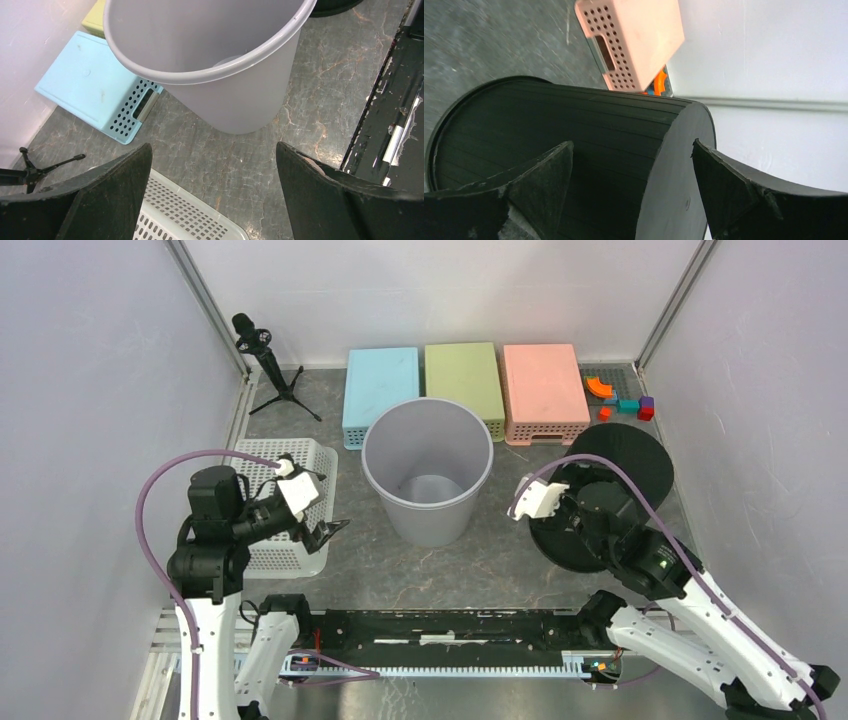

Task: Turn the large container upside down
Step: Move the container to the center of the board.

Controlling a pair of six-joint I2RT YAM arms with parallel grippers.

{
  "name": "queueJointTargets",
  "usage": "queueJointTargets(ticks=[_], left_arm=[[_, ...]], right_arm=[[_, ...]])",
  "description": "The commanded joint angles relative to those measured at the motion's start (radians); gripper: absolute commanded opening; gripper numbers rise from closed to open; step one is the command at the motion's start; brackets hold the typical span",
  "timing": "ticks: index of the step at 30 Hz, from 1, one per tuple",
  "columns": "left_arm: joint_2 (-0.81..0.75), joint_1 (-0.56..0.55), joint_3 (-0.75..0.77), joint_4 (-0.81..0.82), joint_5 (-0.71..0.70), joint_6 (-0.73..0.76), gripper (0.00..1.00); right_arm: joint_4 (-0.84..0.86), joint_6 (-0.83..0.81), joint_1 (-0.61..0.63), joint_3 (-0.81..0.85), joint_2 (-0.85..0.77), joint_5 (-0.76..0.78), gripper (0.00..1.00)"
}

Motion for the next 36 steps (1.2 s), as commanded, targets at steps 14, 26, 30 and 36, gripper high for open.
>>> queueJointTargets(ticks=[14,26,30,36], left_arm=[[0.013,0.008,-0.017,0.089,0.066,-0.080,1.00],[0.041,0.009,-0.007,0.096,0.086,-0.083,1.00],[0.044,0.008,-0.013,0.095,0.094,-0.083,1.00],[0.047,0.009,-0.021,0.111,0.098,-0.102,1.00]], right_arm=[[-0.015,-0.112,-0.392,0.057,0.096,-0.070,0.93],[-0.007,-0.211,-0.645,0.082,0.152,-0.248,0.91],[-0.098,-0.227,-0.648,0.185,0.139,-0.469,0.91],[-0.272,-0.259,-0.646,0.415,0.166,-0.842,0.90]])
